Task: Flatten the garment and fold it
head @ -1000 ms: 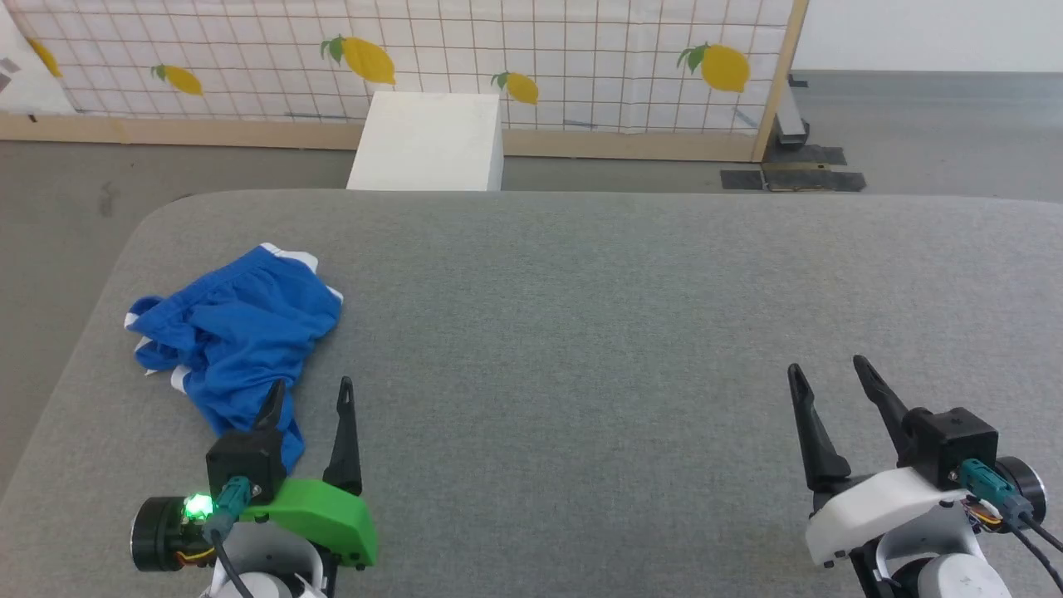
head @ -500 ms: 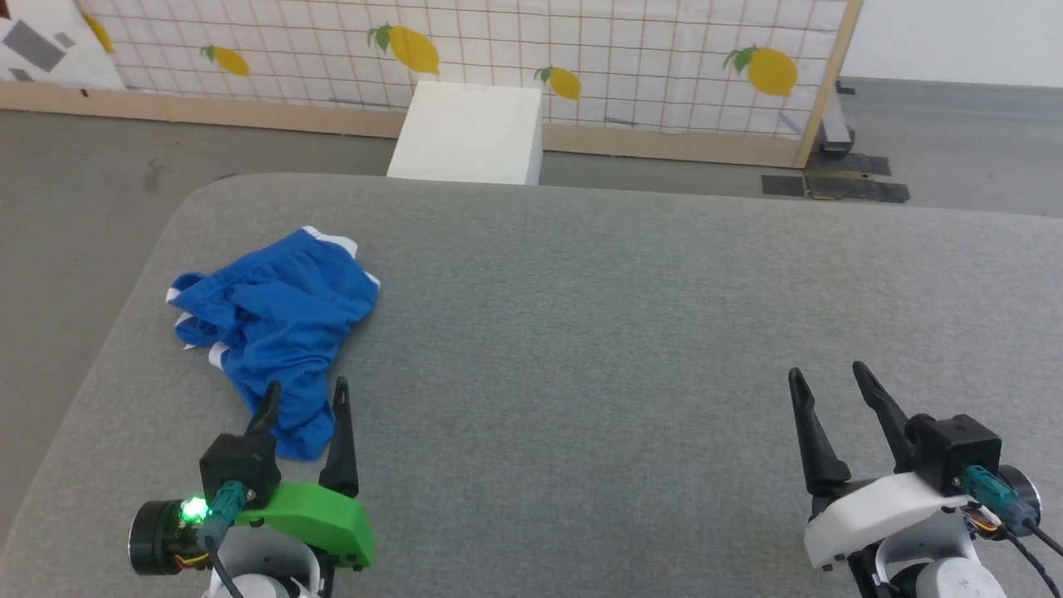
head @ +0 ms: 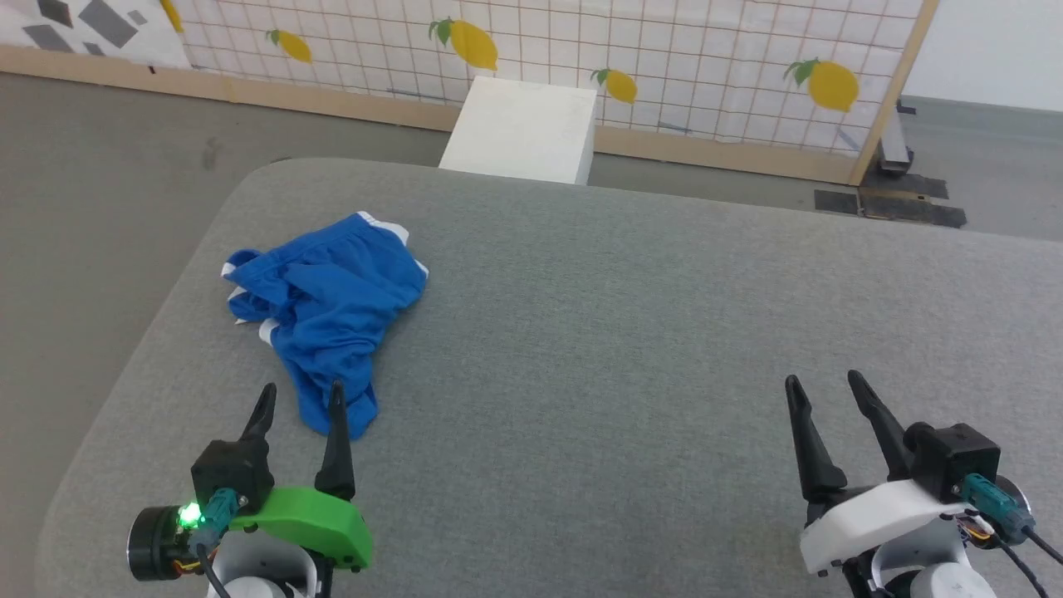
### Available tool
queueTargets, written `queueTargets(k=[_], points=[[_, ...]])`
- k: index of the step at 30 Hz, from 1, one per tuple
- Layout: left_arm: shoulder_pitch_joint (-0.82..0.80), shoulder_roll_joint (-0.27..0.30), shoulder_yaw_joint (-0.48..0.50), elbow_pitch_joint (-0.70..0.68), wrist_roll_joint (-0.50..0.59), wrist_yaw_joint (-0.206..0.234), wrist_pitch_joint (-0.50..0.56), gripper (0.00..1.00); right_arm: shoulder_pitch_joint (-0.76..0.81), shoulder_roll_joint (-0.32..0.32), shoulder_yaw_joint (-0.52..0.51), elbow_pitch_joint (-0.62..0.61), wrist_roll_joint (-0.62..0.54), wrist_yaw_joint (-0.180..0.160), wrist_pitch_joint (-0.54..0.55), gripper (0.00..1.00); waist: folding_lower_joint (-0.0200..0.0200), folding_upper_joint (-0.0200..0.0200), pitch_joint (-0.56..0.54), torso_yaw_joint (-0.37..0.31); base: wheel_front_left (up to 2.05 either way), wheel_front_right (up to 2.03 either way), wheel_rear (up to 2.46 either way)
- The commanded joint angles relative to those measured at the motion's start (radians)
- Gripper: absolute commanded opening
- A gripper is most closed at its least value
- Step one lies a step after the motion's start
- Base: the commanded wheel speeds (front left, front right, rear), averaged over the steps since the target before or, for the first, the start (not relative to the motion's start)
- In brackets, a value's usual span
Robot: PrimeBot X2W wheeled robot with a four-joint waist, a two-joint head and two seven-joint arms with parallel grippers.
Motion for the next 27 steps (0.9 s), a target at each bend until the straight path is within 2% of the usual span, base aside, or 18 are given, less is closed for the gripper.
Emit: queueTargets(k=[1,27], points=[[-0.004,-0.002,0.003,0.005,-0.008,0.001,-0.012,1.00,0.011,0.000,0.004,0.008,0.006,-0.001,-0.012,1.00,0.0000,0.0000,0.000,0.011,0.00,0.00,0.00],[-0.003,-0.003,0.004,0.040,-0.045,0.002,-0.068,1.00,0.016,0.000,0.017,0.067,0.065,-0.001,-0.067,1.00,0.0000,0.0000,0.000,0.093,0.00,0.00,0.00]])
